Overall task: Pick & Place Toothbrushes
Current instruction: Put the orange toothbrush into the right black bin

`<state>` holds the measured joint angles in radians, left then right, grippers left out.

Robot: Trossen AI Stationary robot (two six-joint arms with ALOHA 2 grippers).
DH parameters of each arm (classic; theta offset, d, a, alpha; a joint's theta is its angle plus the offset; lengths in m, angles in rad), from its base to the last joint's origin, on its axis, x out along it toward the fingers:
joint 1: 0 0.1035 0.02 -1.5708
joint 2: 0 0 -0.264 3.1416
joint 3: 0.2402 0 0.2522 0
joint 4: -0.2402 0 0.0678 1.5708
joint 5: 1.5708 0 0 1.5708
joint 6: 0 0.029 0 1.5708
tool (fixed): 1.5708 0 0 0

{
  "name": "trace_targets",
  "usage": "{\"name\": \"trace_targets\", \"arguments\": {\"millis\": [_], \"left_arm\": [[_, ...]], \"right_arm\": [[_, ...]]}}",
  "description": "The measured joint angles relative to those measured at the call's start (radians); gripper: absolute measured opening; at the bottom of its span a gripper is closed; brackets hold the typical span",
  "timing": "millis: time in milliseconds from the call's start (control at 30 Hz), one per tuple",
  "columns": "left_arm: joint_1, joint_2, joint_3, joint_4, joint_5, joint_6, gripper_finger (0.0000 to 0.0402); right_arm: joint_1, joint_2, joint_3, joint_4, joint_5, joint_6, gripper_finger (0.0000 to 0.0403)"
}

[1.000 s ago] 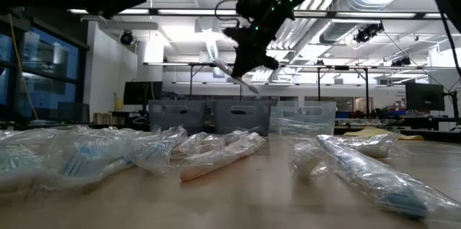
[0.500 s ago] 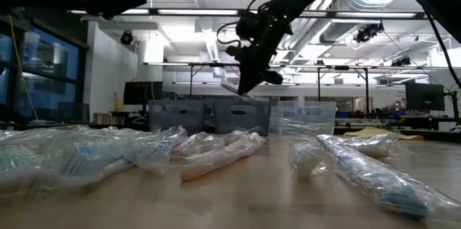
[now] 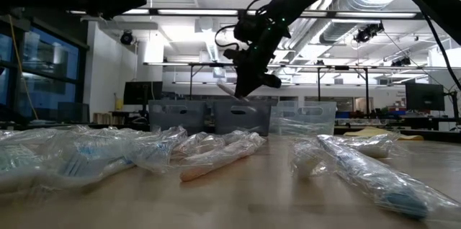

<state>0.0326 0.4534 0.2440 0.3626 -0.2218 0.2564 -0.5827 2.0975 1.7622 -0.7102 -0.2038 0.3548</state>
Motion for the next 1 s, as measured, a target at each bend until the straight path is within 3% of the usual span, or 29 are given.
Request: {"name": "trace_targets", "arguments": {"millis": [267, 500, 633, 800, 1000], "left_arm": [[0.0, 0.0, 0.0, 0.0, 0.0, -0.001, 0.0101], [0.0, 0.0, 0.0, 0.0, 0.001, -0.001, 0.0101], [0.0, 0.0, 0.0, 0.0, 0.003, -0.001, 0.0101], [0.0, 0.0, 0.0, 0.0, 0.003, -0.002, 0.0101], [0.0, 0.0, 0.0, 0.0, 0.002, -0.006, 0.0101]], "right_arm": [[0.0, 0.0, 0.0, -0.04, -0.013, 0.008, 0.0115], [-0.002, -0.07, 0.0, -0.174, -0.057, -0.011, 0.0124], [0.014, -0.127, 0.0, -0.242, 0.005, -0.016, 0.0125], [0.063, -0.168, 0.0, -0.225, 0.157, -0.023, 0.0125], [0.101, -0.144, -0.024, -0.066, 0.263, -0.079, 0.0125]]}}
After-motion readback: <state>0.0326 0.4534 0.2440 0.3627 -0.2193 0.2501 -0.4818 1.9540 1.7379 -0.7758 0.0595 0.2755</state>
